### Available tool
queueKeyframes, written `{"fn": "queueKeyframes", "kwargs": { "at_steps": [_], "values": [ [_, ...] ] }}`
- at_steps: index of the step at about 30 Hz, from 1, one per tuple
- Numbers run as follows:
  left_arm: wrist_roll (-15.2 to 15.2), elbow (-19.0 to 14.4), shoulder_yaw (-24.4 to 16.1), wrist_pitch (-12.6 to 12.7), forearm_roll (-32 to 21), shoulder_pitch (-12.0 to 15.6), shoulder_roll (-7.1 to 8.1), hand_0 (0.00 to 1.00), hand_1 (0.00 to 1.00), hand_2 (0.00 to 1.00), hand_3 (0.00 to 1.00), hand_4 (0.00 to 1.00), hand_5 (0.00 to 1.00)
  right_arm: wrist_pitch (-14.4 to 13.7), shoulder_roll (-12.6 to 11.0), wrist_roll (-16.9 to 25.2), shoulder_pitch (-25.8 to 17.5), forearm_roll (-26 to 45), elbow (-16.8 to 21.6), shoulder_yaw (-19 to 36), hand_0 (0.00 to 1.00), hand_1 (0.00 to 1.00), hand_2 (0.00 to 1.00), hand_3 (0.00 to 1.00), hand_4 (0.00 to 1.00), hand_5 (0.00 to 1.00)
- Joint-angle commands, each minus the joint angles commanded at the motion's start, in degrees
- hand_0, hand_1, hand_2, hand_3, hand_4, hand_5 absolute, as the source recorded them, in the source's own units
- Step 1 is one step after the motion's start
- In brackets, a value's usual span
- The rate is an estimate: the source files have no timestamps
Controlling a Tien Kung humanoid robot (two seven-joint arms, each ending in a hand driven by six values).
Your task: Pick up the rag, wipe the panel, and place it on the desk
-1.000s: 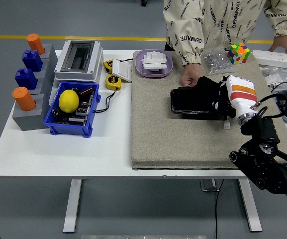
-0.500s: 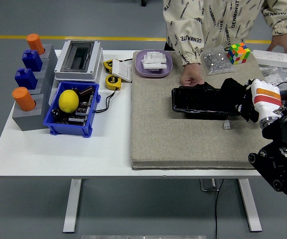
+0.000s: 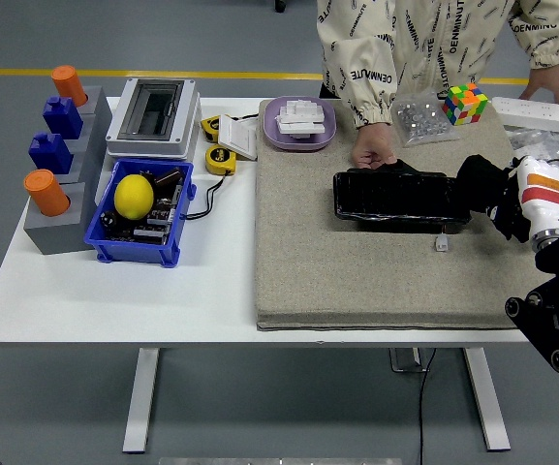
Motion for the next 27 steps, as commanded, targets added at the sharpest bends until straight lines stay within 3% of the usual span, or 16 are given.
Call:
{"fn": "queueKeyframes", "kwargs": {
  "at_steps": [14,27],
  "values": [
    [0.03,0.12,-0.28,0.02,0.13,0.07,0.03,0.605,0.642,0.655,0.562,0.626,0.442,-0.10,1.20,0.00,0.45,0.20,0.10,-0.99,0.283,0.400,0.421,0.436,0.957,0.022],
    [0.02,0.03,0.03,0.00,-0.07,-0.20,0.11,0.605,0.641,0.655,0.562,0.627,0.443,-0.31,4.69,0.00,2.00,0.64,0.47,-3.48,0.284,0.400,0.421,0.435,0.955,0.020]
  ]
}}
